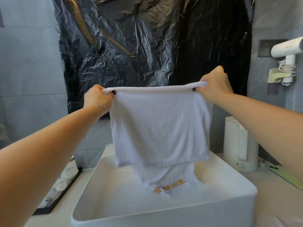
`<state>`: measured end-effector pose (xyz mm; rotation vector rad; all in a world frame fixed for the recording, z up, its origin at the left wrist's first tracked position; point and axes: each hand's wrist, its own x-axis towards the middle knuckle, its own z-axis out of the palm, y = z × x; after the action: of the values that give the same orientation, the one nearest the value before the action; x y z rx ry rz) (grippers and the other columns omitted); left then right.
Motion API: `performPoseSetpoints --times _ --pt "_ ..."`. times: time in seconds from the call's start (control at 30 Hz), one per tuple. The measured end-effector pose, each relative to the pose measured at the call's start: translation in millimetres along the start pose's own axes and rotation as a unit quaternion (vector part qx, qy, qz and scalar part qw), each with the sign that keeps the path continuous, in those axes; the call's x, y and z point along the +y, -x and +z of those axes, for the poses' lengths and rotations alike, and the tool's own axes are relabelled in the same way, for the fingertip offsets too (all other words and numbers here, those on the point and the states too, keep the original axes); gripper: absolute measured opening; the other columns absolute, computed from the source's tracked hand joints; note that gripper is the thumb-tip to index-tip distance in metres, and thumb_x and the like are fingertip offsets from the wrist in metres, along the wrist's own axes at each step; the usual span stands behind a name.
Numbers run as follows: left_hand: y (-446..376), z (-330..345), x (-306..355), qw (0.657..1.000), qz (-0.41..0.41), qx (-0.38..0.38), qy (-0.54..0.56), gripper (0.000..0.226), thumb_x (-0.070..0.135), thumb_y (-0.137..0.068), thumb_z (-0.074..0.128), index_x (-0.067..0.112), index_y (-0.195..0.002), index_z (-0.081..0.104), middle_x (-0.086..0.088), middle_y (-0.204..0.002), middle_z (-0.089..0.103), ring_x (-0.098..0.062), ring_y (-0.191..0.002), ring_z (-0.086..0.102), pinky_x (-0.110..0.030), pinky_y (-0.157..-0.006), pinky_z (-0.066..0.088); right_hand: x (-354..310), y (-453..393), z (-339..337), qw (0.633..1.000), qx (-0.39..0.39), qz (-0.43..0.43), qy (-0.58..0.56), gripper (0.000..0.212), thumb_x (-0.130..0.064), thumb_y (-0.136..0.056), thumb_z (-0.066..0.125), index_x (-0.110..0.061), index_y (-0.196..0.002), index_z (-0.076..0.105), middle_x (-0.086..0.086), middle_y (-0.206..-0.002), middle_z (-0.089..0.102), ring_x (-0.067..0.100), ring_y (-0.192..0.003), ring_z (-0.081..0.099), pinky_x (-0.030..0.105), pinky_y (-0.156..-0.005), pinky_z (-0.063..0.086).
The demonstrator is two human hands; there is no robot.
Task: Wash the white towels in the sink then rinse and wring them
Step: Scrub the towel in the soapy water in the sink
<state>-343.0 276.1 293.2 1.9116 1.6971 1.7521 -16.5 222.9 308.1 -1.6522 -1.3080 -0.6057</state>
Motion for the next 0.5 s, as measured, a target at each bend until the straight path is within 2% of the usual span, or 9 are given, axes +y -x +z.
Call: performPoseSetpoints --times 0.1,0.17,0.23,0.3,0.4,0.43,0.5 --pt "10.1 7.8 -4.3 0.998 -0.044 0.011 0.052 0.019 0.026 -0.095 0.057 0.010 -0.106 0.056 -0.011 -0.103 0.060 -0.030 -0.096 0.058 -0.040 -0.080 0.050 3.7 5.5 4.9 0.999 -0.053 -0.004 -0.009 0.020 -0.027 -0.090 0.065 -0.008 -0.081 0.065 0.015 -0.095 0.062 0.031 -0.080 0.059 0.038 -0.066 0.050" --pt "13.9 9.7 -14.2 0.996 -0.068 -0.024 0.046 0.021 0.026 -0.091 0.062 0.010 -0.105 0.059 -0.010 -0.100 0.063 -0.030 -0.096 0.061 -0.039 -0.079 0.053 7.0 12.3 9.0 0.994 -0.108 0.007 -0.011 0.019 -0.025 -0.090 0.064 -0.008 -0.081 0.065 0.015 -0.087 0.065 0.031 -0.079 0.061 0.038 -0.066 0.050" --pt "21.3 10.4 -29.7 0.986 -0.105 -0.130 0.012 0.018 0.023 -0.089 0.068 0.009 -0.099 0.064 -0.010 -0.090 0.065 -0.028 -0.085 0.063 -0.036 -0.071 0.056 13.6 25.7 16.3 0.978 -0.204 0.002 0.037 0.020 -0.023 -0.089 0.065 -0.004 -0.086 0.069 0.015 -0.086 0.066 0.030 -0.079 0.062 0.036 -0.064 0.050" --pt "35.0 15.9 -48.1 0.960 -0.127 -0.247 -0.041 0.015 0.019 -0.088 0.072 0.006 -0.093 0.067 -0.010 -0.080 0.062 -0.023 -0.069 0.060 -0.031 -0.059 0.057 24.4 48.5 31.5 0.950 -0.306 0.014 0.063 0.021 -0.020 -0.087 0.066 0.000 -0.089 0.072 0.014 -0.079 0.064 0.027 -0.069 0.060 0.030 -0.052 0.049" --pt "62.4 38.3 -76.0 0.924 -0.182 -0.328 -0.071 0.021 0.016 -0.092 0.069 0.004 -0.076 0.062 -0.006 -0.057 0.055 -0.017 -0.049 0.052 -0.023 -0.042 0.050 45.1 87.7 61.9 0.914 -0.400 0.059 0.036 0.019 -0.019 -0.084 0.070 0.000 -0.082 0.070 0.012 -0.070 0.056 0.024 -0.058 0.054 0.023 -0.044 0.042" --pt "69.8 48.2 -86.6 0.910 -0.210 -0.352 -0.064 0.021 0.016 -0.092 0.068 0.006 -0.075 0.060 -0.004 -0.052 0.054 -0.016 -0.046 0.051 -0.023 -0.043 0.050 51.1 97.0 69.7 0.906 -0.415 0.074 0.023 0.019 -0.019 -0.084 0.070 -0.002 -0.078 0.066 0.012 -0.066 0.054 0.023 -0.052 0.051 0.022 -0.043 0.038" --pt "84.1 66.0 -103.7 0.880 -0.228 -0.404 -0.099 0.019 0.022 -0.091 0.068 0.006 -0.083 0.061 -0.007 -0.068 0.062 -0.020 -0.060 0.058 -0.028 -0.056 0.052 63.0 107.2 82.8 0.895 -0.431 0.113 -0.009 0.024 -0.021 -0.083 0.073 -0.005 -0.073 0.058 0.010 -0.060 0.050 0.019 -0.043 0.047 0.019 -0.041 0.032"
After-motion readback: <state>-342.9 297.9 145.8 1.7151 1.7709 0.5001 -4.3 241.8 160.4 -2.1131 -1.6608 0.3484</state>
